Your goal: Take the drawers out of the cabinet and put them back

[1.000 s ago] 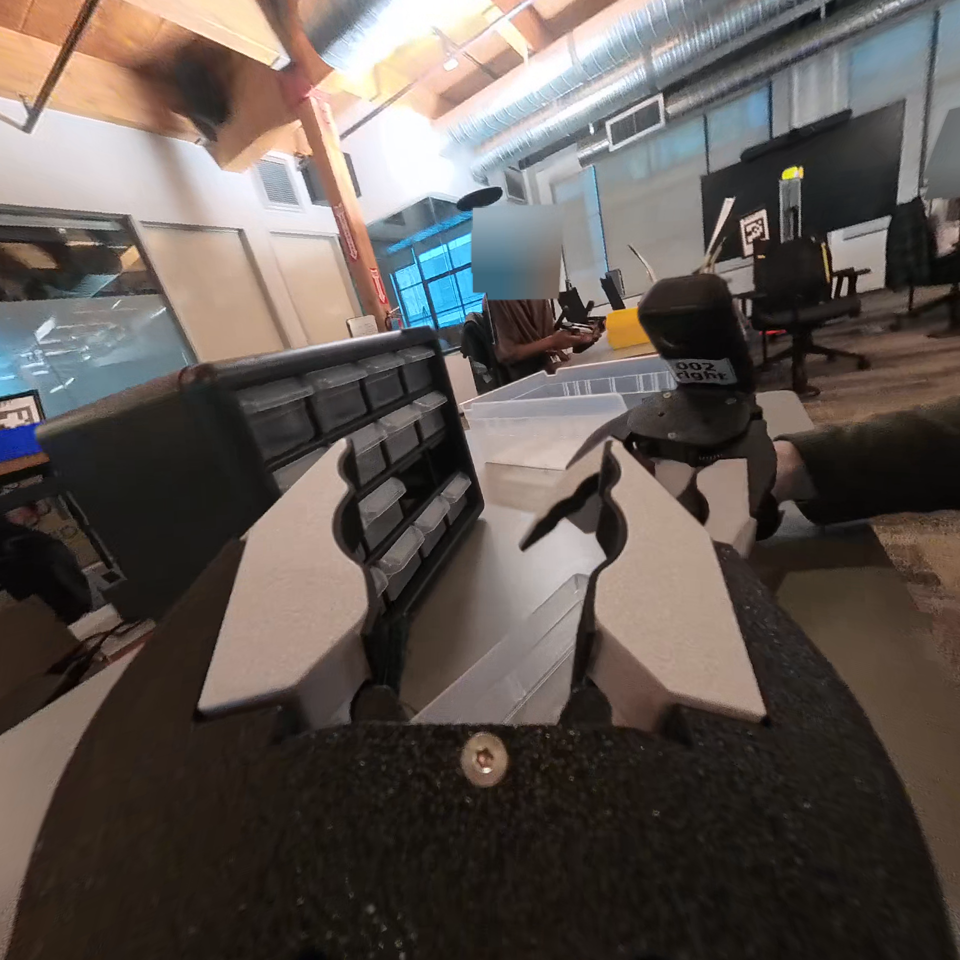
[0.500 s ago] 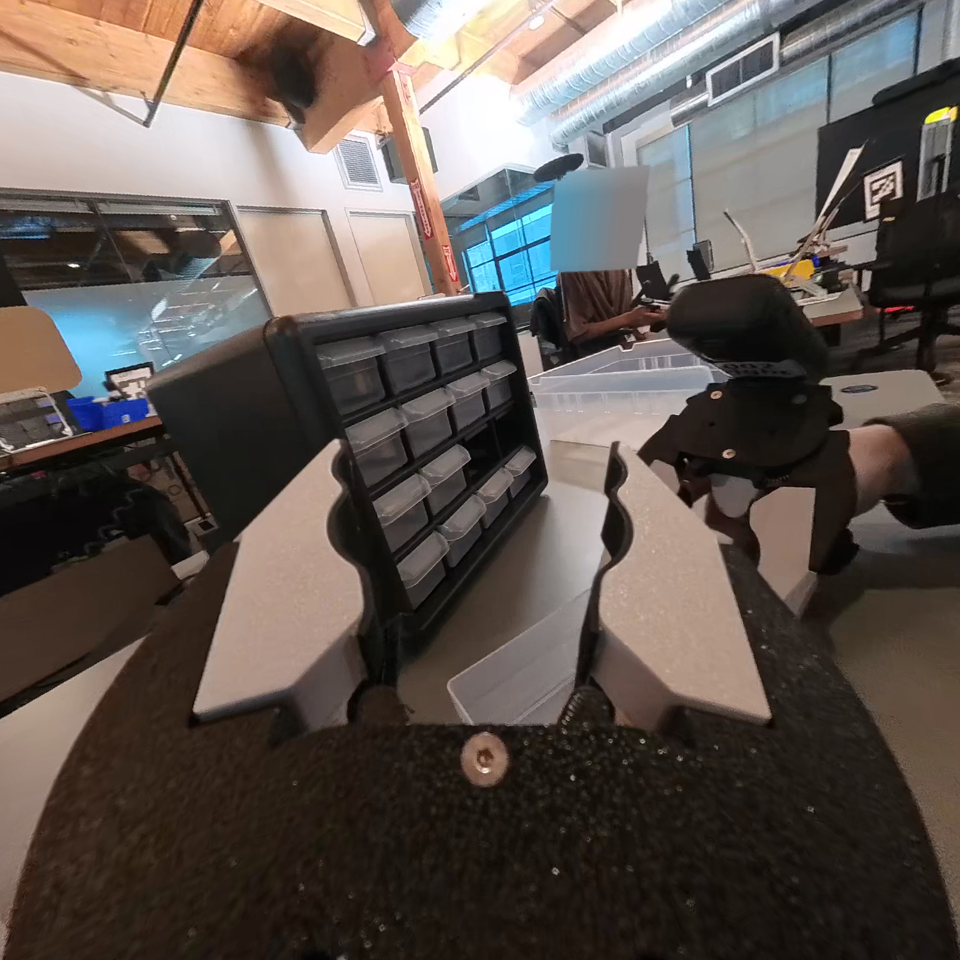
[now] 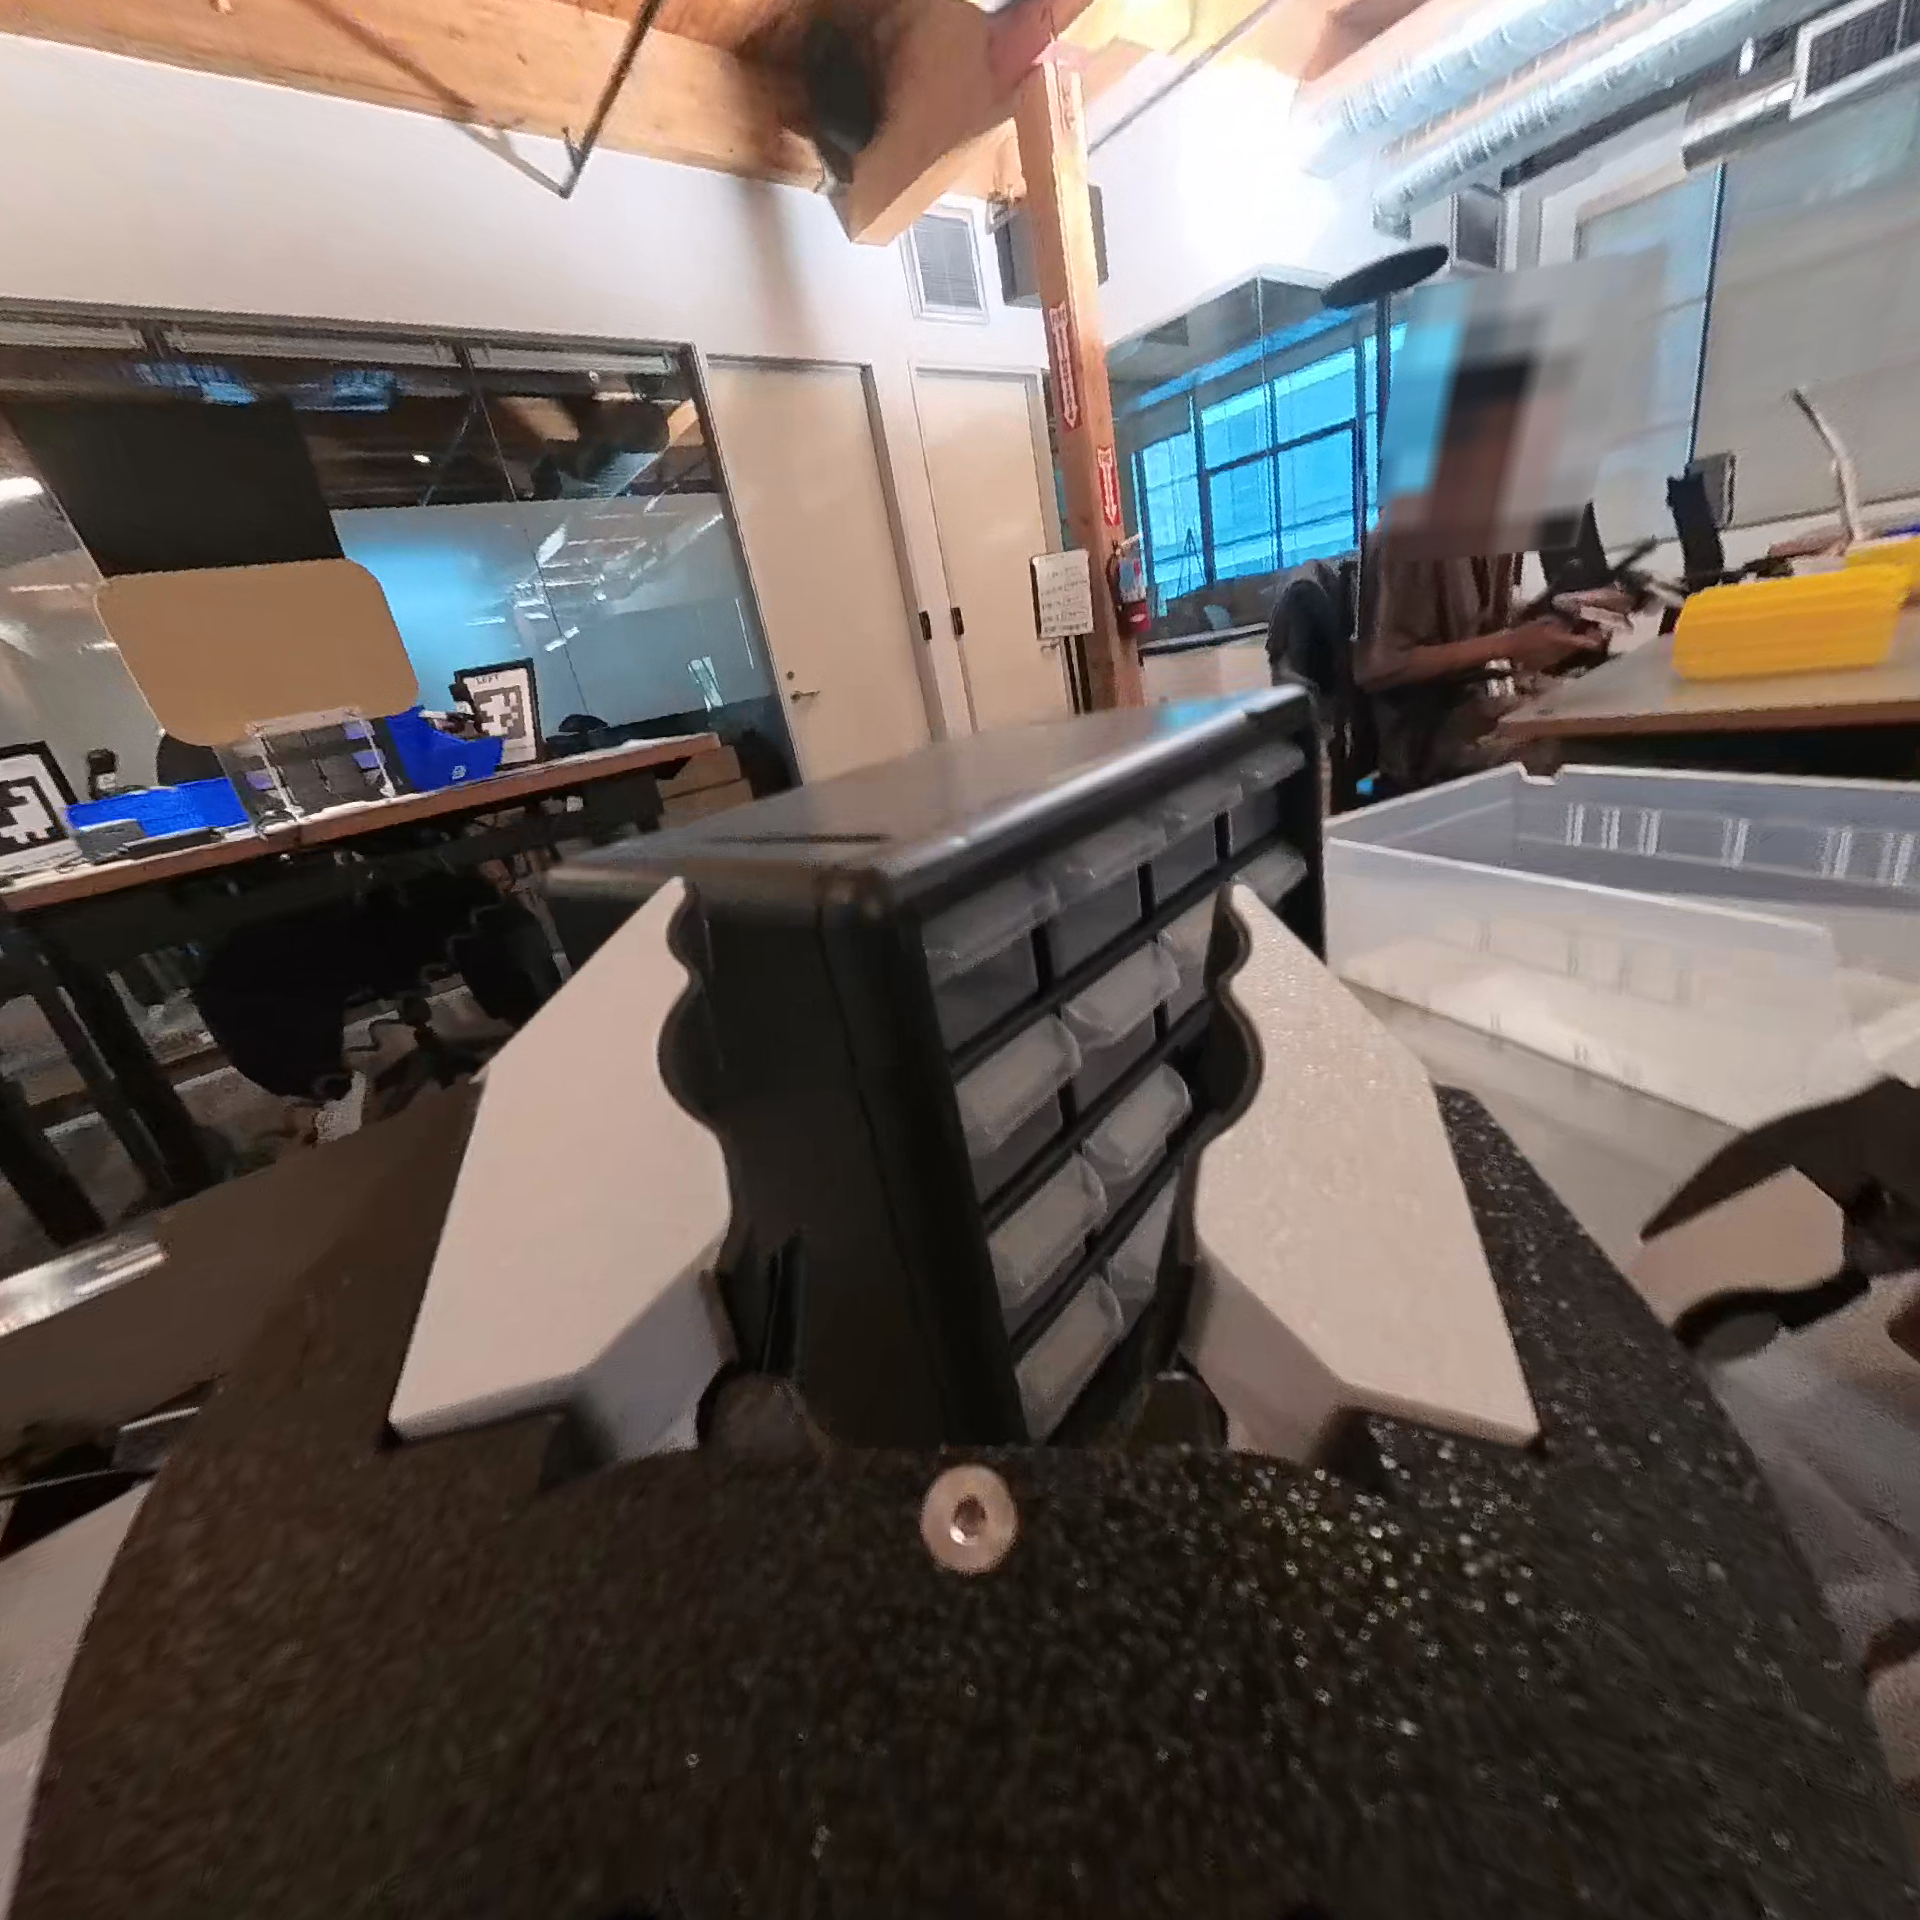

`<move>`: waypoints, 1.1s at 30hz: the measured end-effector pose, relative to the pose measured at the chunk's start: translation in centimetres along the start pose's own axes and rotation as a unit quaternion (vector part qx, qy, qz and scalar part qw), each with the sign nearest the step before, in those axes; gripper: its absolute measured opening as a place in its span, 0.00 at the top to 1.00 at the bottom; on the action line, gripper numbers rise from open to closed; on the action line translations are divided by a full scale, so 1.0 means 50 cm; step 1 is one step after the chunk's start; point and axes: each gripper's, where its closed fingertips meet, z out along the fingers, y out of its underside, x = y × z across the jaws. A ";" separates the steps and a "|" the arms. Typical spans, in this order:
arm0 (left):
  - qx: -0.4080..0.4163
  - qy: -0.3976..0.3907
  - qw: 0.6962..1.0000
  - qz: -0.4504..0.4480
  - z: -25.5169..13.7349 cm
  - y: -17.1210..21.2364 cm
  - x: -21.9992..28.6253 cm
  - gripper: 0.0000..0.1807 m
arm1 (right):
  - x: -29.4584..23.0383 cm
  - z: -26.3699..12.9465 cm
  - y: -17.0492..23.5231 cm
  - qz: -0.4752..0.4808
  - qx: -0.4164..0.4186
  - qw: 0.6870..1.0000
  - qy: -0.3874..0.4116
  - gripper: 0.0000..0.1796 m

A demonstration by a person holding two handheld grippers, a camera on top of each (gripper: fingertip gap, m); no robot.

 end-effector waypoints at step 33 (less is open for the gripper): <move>-0.001 -0.013 0.998 -0.062 -0.030 0.071 -0.029 0.52 | 0.011 -0.150 0.088 -0.321 -0.140 0.933 0.078 0.65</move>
